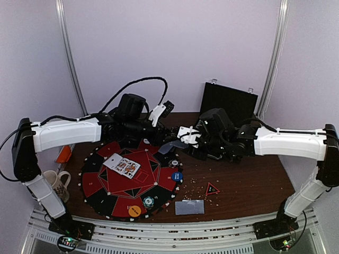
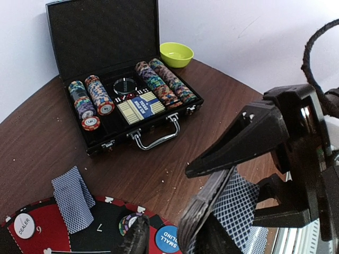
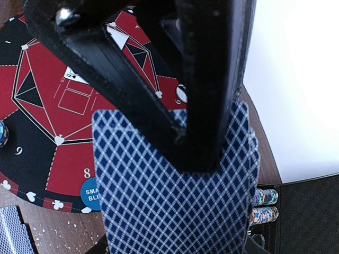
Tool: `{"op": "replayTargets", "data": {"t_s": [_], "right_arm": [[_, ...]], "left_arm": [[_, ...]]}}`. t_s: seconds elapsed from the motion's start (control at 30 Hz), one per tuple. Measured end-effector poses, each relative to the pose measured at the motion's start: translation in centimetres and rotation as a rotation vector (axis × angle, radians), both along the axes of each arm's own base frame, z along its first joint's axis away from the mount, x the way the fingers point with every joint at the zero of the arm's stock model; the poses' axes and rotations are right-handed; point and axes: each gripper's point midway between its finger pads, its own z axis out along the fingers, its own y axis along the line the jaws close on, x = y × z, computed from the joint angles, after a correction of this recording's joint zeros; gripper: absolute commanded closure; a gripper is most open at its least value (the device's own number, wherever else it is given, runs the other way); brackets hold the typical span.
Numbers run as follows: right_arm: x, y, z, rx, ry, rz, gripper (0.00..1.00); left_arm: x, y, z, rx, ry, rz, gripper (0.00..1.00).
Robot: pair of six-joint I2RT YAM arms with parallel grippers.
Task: Distribute texas hold em gaming equipment
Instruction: Pick up the poker card from the face-down deck piles.
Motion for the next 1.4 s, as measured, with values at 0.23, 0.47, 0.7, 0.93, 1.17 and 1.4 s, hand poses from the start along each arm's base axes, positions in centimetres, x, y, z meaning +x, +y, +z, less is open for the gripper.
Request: {"op": "replayTargets", "data": {"t_s": [0.23,0.47,0.7,0.93,1.17,1.4], "right_arm": [[0.1,-0.1,0.0,-0.004,-0.005,-0.004,0.48],[0.2,-0.1,0.1,-0.01,-0.015,0.0,0.49],[0.1,-0.1,0.0,-0.013,-0.016,0.002,0.48],[0.1,-0.1,0.0,-0.013,-0.016,0.002,0.48],[0.1,-0.1,0.0,-0.013,-0.016,0.002,0.48],[0.1,-0.2,-0.1,-0.018,-0.014,-0.003,0.49]], "left_arm": [[0.1,0.6,0.4,0.012,-0.018,0.018,0.64],[-0.3,1.0,1.6,-0.008,-0.038,0.004,0.81],[-1.2,0.9,3.0,-0.056,-0.051,-0.043,0.91],[-1.5,0.9,3.0,-0.056,-0.046,-0.058,0.77],[-1.6,0.8,1.7,-0.029,-0.016,-0.066,1.0],[-1.9,0.9,1.5,-0.023,-0.003,-0.074,1.0]]}}
